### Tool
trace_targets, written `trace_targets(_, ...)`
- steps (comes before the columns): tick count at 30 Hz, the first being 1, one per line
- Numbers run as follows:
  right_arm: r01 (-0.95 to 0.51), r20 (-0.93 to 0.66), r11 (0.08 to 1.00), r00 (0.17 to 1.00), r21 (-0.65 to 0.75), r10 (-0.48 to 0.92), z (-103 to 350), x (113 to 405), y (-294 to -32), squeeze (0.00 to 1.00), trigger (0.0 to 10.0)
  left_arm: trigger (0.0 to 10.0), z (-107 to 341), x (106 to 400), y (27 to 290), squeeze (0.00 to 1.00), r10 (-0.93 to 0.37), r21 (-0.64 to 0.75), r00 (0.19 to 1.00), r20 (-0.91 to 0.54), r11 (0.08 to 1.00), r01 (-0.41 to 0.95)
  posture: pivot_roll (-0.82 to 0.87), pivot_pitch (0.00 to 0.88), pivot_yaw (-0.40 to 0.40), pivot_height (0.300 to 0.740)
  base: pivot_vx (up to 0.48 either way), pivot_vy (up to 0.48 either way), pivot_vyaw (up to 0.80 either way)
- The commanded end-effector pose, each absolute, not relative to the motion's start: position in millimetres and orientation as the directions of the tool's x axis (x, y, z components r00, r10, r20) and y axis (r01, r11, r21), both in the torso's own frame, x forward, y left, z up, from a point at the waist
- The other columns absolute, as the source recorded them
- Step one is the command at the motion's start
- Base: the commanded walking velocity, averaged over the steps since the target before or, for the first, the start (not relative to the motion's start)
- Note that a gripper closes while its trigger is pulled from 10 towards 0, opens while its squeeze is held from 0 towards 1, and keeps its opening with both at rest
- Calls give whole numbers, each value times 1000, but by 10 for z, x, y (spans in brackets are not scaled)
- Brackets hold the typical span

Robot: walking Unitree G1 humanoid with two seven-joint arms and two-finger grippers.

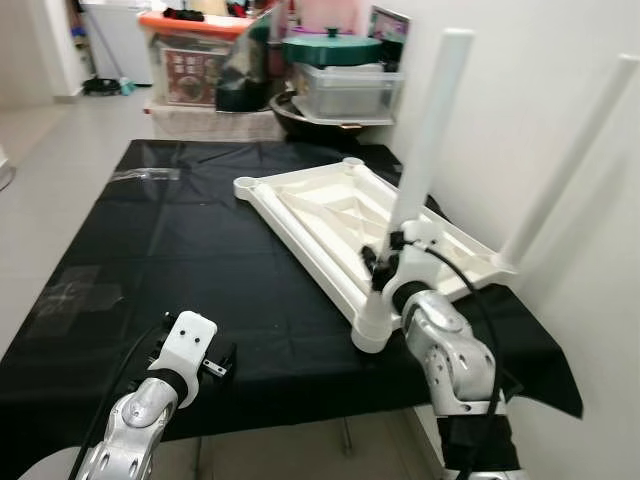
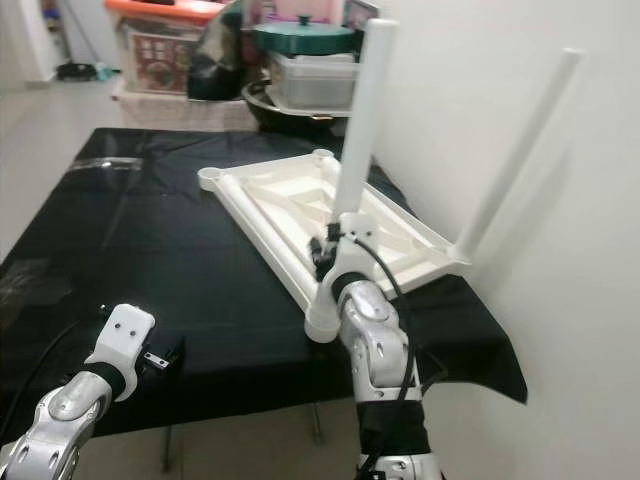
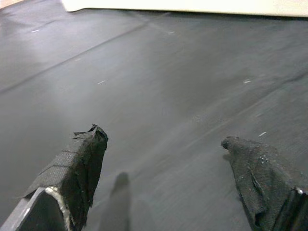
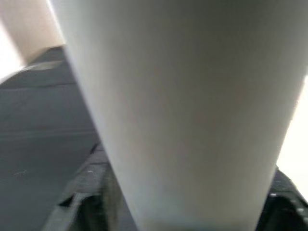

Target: Building children table

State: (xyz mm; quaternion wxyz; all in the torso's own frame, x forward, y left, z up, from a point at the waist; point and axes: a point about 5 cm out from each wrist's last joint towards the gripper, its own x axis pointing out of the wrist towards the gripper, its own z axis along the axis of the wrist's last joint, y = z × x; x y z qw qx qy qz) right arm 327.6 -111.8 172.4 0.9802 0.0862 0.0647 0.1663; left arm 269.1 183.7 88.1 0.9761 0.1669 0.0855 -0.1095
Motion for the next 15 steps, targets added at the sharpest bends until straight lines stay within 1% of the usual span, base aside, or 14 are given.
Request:
trace_targets(1, -680, 64, 713, 730, 170, 681, 2041, 3223, -953, 0, 10000, 10000, 875, 2716, 1815, 0, -197, 307, 959, -205, 917, 254, 117, 0, -85, 740, 0, 0, 0)
trace_targets(2, -680, 64, 713, 730, 170, 681, 2041, 3223, -953, 0, 10000, 10000, 875, 2716, 1815, 0, -197, 307, 959, -205, 917, 254, 117, 0, -85, 740, 0, 0, 0)
trace_targets(3, -783, 113, 608, 621, 133, 775, 2141, 3172, -950, 0, 10000, 10000, 877, 2720, 1822, 0, -196, 306, 959, -204, 918, 253, 117, 0, -85, 740, 0, 0, 0)
trace_targets(4, -783, 113, 608, 621, 133, 775, 2141, 3172, -950, 0, 10000, 10000, 877, 2720, 1822, 0, -196, 306, 959, -204, 918, 253, 117, 0, -85, 740, 0, 0, 0)
trace_targets(6, -886, 121, 461, 462, 37, 878, 2194, 3145, -1008, 0, 10000, 10000, 881, 2736, 1826, 0, -193, 308, 960, -202, 918, 250, 127, 0, -94, 740, 0, 0, 0)
trace_targets(7, -907, 107, 420, 420, 24, 901, 2178, 3149, -1016, 0, 10000, 10000, 886, 2742, 1828, 0, -192, 308, 961, -201, 919, 248, 127, 0, -94, 740, 0, 0, 0)
trace_targets(8, -907, 107, 420, 420, 24, 901, 2178, 3149, -1016, 0, 10000, 10000, 886, 2742, 1828, 0, -192, 308, 961, -201, 919, 248, 127, 0, -94, 740, 0, 0, 0)
trace_targets(9, -934, 95, 357, 356, 10, 929, 2162, 3132, -982, 0, 10000, 10000, 891, 2745, 1832, 0, -189, 309, 962, -199, 919, 244, 142, 0, -107, 740, 0, 0, 0)
trace_targets(12, -969, 94, 243, 245, 37, 965, 2122, 3075, -852, 0, 10000, 10000, 896, 2738, 1859, 0, -177, 311, 964, -197, 921, 232, 155, 0, -117, 740, 0, 0, 0)
trace_targets(13, -966, 108, 248, 255, 79, 961, 2084, 3087, -790, 0, 2353, 10000, 895, 2729, 1871, 0, -171, 312, 965, -197, 922, 227, 162, 0, -122, 740, 0, 0, 0)
trace_targets(14, -961, 116, 253, 265, 108, 957, 2057, 3096, -748, 0, 2353, 10000, 894, 2724, 1879, 0, -168, 313, 966, -197, 923, 224, 162, 0, -122, 740, 0, 0, 0)
trace_targets(15, -961, 116, 253, 265, 108, 957, 2057, 3096, -748, 0, 2353, 10000, 894, 2724, 1879, 0, -168, 313, 966, -197, 923, 224, 162, 0, -122, 740, 0, 0, 0)
